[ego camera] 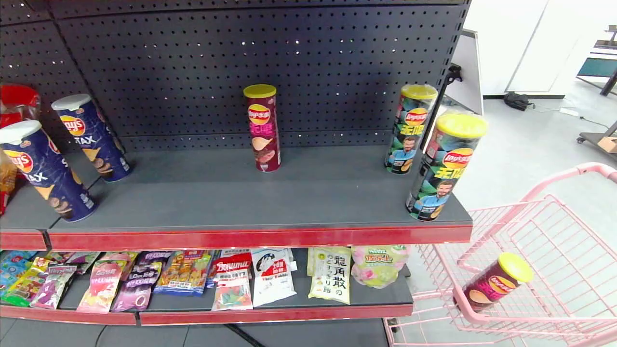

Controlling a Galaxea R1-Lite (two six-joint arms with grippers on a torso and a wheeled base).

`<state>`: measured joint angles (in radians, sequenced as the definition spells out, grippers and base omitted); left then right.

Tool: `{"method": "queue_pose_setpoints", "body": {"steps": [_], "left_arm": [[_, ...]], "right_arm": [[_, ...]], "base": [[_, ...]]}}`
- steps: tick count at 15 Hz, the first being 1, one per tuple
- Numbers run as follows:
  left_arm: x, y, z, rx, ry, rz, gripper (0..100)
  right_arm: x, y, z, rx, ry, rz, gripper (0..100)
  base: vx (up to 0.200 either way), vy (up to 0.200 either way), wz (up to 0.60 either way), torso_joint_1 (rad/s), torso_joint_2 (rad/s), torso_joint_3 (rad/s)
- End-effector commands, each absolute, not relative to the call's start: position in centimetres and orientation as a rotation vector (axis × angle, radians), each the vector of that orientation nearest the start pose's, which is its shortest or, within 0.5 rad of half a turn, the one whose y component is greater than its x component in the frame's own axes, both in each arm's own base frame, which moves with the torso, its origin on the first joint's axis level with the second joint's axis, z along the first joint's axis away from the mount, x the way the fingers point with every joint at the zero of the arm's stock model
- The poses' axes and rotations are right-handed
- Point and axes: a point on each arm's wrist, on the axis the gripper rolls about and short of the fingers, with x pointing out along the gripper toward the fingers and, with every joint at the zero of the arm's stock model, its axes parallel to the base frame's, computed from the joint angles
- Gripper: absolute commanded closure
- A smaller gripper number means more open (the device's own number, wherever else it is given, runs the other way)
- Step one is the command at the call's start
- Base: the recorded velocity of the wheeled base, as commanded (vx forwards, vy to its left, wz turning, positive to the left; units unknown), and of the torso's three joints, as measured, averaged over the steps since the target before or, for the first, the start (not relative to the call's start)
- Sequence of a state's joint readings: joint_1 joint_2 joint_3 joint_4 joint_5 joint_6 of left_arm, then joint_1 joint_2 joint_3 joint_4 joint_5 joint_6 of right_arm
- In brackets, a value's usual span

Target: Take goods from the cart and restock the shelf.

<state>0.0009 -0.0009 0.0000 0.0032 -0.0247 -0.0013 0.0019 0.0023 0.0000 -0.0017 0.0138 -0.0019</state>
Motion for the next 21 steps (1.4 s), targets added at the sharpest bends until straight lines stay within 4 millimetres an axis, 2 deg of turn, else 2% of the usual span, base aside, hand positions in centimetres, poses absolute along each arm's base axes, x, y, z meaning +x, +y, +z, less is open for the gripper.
{"method": "queue_pose_setpoints", "body": {"steps": [1,6,9,18,21], "left_arm": [[-2.28,-0.06,7.52,-0.002,0.003,-0.023,0],[-2.28,-0.06,7.52,-0.002,0.003,-0.023,0],[-2.28,-0.06,7.52,-0.002,0.003,-0.023,0],[-2.28,-0.06,7.52,-0.002,0.003,-0.023,0],[-2.28,-0.06,7.52,-0.002,0.003,-0.023,0]], "right_arm": [[-2.27,0.02,7.57,-0.002,0.000,0.017,0],[-2.27,0.02,7.57,0.000,0.000,0.017,0],[-2.27,0.02,7.57,0.000,0.000,0.017,0],[-2.27,0.02,7.57,0.002,0.000,0.017,0],[-2.27,0.02,7.57,0.002,0.000,0.017,0]], "base": [[0.000,-0.200,0.00,0.002,0.00,0.002],[0.000,-0.200,0.00,0.001,0.00,0.003],[0.000,0.000,0.00,0.000,0.00,0.000],[0.000,0.000,-0.60,0.003,0.00,0.001],[0.000,0.000,0.00,0.000,0.00,0.000]]}}
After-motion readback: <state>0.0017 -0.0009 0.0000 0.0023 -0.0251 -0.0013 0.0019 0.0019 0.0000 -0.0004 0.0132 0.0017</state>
